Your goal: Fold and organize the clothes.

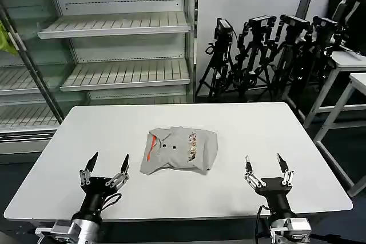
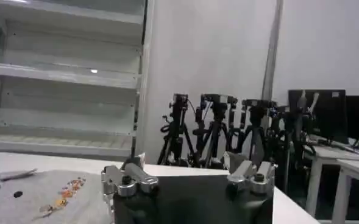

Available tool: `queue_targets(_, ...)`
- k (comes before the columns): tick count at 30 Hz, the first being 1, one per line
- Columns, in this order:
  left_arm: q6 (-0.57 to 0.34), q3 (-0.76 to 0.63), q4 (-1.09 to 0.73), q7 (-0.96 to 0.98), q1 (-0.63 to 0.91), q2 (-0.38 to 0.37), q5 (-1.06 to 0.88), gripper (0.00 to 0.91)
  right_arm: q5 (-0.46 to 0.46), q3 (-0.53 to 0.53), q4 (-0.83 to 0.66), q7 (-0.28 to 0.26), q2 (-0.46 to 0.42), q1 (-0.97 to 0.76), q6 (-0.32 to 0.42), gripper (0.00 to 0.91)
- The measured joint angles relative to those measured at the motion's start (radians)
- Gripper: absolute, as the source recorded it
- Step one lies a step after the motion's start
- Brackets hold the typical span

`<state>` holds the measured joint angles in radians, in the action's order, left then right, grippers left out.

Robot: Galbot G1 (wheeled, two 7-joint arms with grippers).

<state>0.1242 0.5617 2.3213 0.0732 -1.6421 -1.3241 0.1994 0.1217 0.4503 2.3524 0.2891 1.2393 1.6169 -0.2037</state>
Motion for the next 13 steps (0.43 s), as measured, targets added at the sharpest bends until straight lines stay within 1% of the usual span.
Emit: queue_targets(13, 0.0, 0.009, 0.027, -0.004, -0.024, 0.001, -0.008, 0.907, -0.016, 0.006, 0.023, -0.011, 0.006, 0.016, -0.01, 0.907)
